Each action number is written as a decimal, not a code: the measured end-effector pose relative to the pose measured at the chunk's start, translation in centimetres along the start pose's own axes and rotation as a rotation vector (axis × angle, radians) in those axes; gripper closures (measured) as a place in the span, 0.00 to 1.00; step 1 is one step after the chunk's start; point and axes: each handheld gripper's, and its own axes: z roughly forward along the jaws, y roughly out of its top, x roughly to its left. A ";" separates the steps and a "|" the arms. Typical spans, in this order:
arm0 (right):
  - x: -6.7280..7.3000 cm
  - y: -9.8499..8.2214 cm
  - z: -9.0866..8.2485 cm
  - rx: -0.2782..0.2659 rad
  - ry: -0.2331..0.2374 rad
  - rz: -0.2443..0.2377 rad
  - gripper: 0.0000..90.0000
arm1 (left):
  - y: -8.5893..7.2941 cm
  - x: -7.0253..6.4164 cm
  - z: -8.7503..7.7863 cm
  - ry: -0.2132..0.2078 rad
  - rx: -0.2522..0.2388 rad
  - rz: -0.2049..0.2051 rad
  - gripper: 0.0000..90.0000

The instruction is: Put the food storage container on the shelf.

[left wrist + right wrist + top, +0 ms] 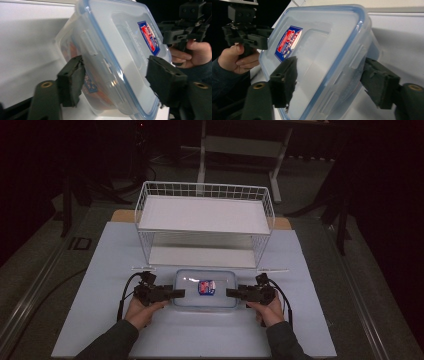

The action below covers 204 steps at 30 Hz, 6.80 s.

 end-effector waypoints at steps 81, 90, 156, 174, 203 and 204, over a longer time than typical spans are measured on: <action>3.8 -2.8 -1.4 -0.088 -0.021 -0.123 0.56 | -1.5 -2.8 -3.5 0.064 -0.117 0.105 0.58; 4.4 -2.1 -2.5 -0.146 -0.008 -0.133 0.56 | -1.2 -4.1 -4.0 0.070 -0.162 0.139 0.58; 10.9 11.9 -8.3 -0.367 -0.027 -0.306 0.55 | 12.3 -10.8 -9.3 0.060 -0.375 0.311 0.58; 9.5 16.8 -7.2 -0.352 -0.042 -0.288 0.54 | 15.9 -8.5 -8.5 0.051 -0.404 0.233 0.58; 6.6 19.7 -5.3 -0.283 -0.074 -0.152 0.53 | 17.9 -5.9 -6.5 0.060 -0.427 0.069 0.57; 6.6 19.8 -5.3 -0.283 -0.079 -0.150 0.53 | 18.0 -5.8 -6.4 0.061 -0.428 0.068 0.57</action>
